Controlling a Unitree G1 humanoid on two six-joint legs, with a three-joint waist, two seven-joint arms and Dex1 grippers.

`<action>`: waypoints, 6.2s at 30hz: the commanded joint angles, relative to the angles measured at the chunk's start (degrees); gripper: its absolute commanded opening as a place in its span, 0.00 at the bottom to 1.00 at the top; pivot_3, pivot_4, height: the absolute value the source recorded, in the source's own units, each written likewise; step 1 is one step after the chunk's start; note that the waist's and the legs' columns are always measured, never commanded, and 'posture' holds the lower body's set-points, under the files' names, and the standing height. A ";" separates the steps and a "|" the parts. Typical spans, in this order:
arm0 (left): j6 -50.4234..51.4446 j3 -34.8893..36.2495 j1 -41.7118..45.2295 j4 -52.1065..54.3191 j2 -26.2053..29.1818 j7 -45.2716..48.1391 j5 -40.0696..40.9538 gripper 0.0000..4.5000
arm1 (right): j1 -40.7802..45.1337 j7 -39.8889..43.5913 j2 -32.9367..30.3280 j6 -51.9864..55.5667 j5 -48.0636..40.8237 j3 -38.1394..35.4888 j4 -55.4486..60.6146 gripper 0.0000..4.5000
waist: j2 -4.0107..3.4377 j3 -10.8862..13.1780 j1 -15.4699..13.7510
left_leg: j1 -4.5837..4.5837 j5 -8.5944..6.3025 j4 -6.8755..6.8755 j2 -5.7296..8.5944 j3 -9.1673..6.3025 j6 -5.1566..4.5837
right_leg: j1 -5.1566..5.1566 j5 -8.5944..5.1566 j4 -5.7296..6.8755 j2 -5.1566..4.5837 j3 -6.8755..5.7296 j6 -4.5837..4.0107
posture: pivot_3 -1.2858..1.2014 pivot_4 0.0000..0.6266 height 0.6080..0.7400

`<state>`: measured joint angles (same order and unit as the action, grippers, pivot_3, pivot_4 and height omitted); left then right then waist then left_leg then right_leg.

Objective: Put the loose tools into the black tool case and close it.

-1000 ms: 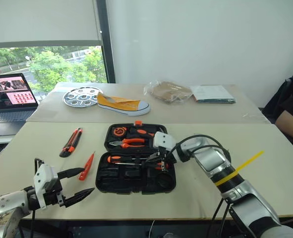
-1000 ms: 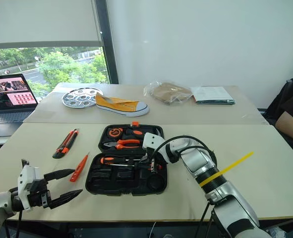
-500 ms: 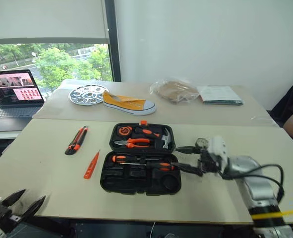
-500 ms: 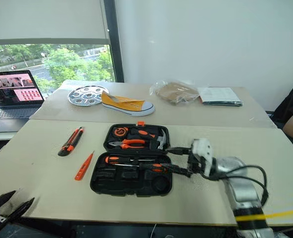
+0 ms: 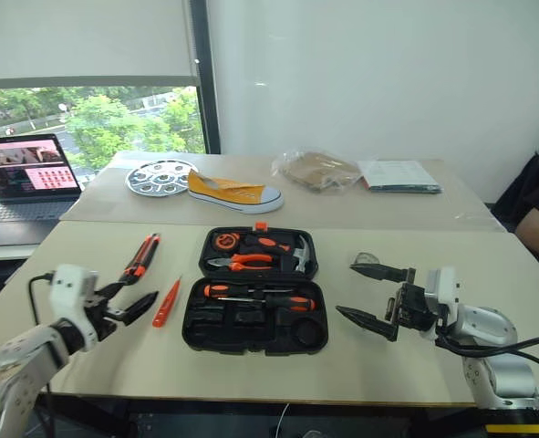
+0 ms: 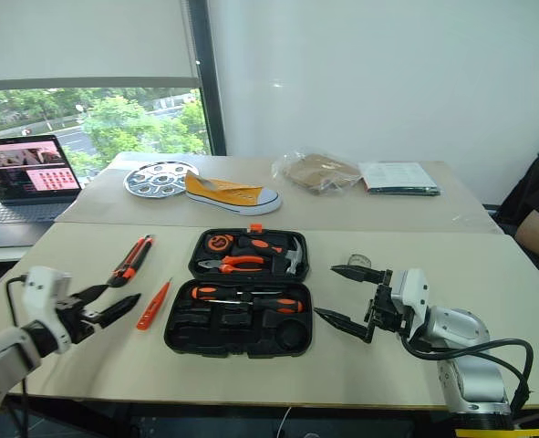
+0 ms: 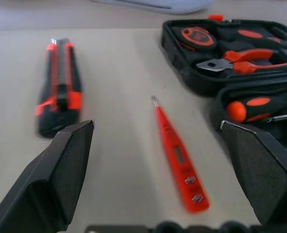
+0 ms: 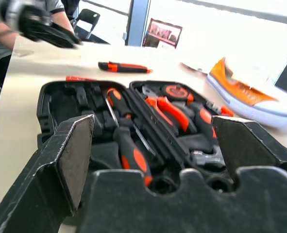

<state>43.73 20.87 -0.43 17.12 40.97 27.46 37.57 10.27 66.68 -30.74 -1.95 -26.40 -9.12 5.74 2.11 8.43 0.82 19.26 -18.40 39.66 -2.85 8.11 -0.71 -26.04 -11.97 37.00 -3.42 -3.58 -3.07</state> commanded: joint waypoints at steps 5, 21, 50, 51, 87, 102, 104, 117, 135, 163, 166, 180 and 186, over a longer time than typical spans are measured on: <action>8.12 -7.50 5.52 -0.17 -3.43 -9.66 -6.28 0.94 | 1.54 -2.01 -0.55 1.56 -2.55 1.11 5.05 1.00 | 0.02 0.01 -0.24 | 0.06 0.02 -0.02 0.01 0.00 0.03 | -0.06 -0.01 -0.07 0.01 -0.05 -0.05 | 0.52 0.24 1.00; -12.59 -0.41 6.02 -4.98 -0.22 16.93 -3.55 0.11 | -1.15 -2.96 -4.20 3.12 -4.57 -1.00 8.06 1.00 | 0.08 0.05 -1.19 | 0.08 -0.02 0.03 0.04 0.02 -0.04 | -0.07 -0.03 -0.04 0.00 -0.14 -0.04 | 0.52 0.24 1.00; -45.25 -38.23 36.82 -37.02 1.24 54.36 -34.11 0.11 | -10.85 -6.98 -7.14 5.37 -5.78 -3.28 16.32 1.00 | 0.09 0.08 -1.43 | 0.36 -0.26 0.38 0.29 0.02 -0.50 | -0.06 -0.17 -0.11 0.09 -0.18 0.37 | 0.52 0.24 1.00; -45.32 -38.66 36.74 -36.65 1.50 55.24 -34.20 0.11 | -10.99 -7.04 -7.14 5.41 -5.78 -3.28 16.40 1.00 | 0.09 0.08 -1.44 | 0.36 -0.25 0.38 0.29 0.02 -0.50 | -0.06 -0.17 -0.09 0.09 -0.19 0.37 | 0.52 0.24 1.00; -38.36 -29.05 34.76 -30.65 -2.35 49.39 -26.52 0.21 | -11.63 -7.19 -6.70 5.74 -5.90 -1.81 16.47 1.00 | 0.11 0.07 -1.46 | 0.10 -0.36 0.52 0.30 -0.02 -0.67 | 0.31 -0.27 -0.07 0.01 -0.12 0.49 | 0.52 0.24 1.00; -43.06 -31.56 33.27 -34.20 -4.48 49.06 -29.24 0.02 | -11.15 -8.12 -6.10 5.27 -5.60 -1.14 16.27 1.00 | 0.11 0.07 -1.40 | 0.11 -0.36 0.52 0.31 -0.02 -0.67 | 0.31 -0.27 -0.09 0.02 -0.13 0.50 | 0.52 0.24 1.00; -43.00 -31.70 32.77 -33.56 -4.15 49.72 -29.05 0.02 | -11.21 -8.24 -6.03 5.20 -5.55 -1.08 16.28 1.00 | 0.11 0.07 -1.45 | 0.11 -0.36 0.52 0.30 -0.03 -0.67 | 0.31 -0.27 -0.08 0.01 -0.13 0.50 | 0.52 0.24 1.00; -43.22 -32.32 29.59 -31.62 -3.05 50.39 -29.65 0.02 | -11.13 -8.52 -5.42 5.20 -5.16 -0.55 15.96 1.00 | 0.10 0.07 -1.46 | 0.09 -0.38 0.51 0.31 0.00 -0.69 | 0.32 -0.29 -0.09 0.00 -0.14 0.54 | 0.52 0.24 1.00; -41.07 -16.80 17.21 -23.83 -2.97 43.81 -17.75 0.16 | -11.88 -8.02 -5.09 4.19 -5.81 -1.15 16.12 1.00 | 0.08 0.06 -0.62 | -0.08 -0.39 0.51 0.21 -0.07 -0.70 | 0.78 -0.51 -0.08 -0.02 -0.12 0.90 | 0.52 0.24 1.00; -17.38 -3.66 28.43 -41.82 -2.04 7.07 -17.32 0.99 | -9.94 -11.52 0.25 0.98 -2.99 2.02 12.39 1.00 | 0.14 0.06 -2.20 | -0.19 -0.44 0.31 0.50 -0.16 -0.70 | 0.80 -0.28 -0.20 -0.41 -0.57 0.63 | 0.52 0.24 1.00; -20.47 -6.93 35.68 -51.32 -2.73 6.27 -21.11 0.99 | -9.46 -11.92 0.34 1.04 -2.79 2.27 12.24 1.00 | 0.16 0.06 -1.21 | -0.22 -0.44 0.31 0.55 -0.08 -0.71 | 0.79 -0.30 -0.19 -0.35 -0.64 0.67 | 0.52 0.24 1.00; -27.85 -7.31 37.47 -56.96 -1.93 17.85 -20.75 0.38 | -10.93 -14.69 0.43 2.40 -6.05 0.48 15.74 1.00 | 0.15 0.07 -0.54 | -0.19 -0.47 0.27 0.43 0.01 -0.64 | 0.63 -0.35 -0.20 -0.15 -0.50 0.74 | 0.52 0.24 1.00; -32.19 -8.74 31.06 -39.11 1.99 44.90 -11.55 0.38 | -11.58 -12.56 -2.83 4.91 -9.44 -0.80 20.19 1.00 | 0.27 0.13 -0.69 | 0.14 -0.45 0.44 0.31 0.06 -0.59 | 0.20 -0.34 0.00 -0.14 -0.43 0.70 | 0.52 0.24 1.00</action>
<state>13.23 13.16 30.79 -29.43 40.47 64.03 23.22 -1.17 53.03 -32.28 2.22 -33.51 -7.88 22.56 2.38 8.56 0.14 19.41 -18.85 40.10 -2.52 8.19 -1.30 -25.88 -12.32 37.00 -3.54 -4.02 -2.37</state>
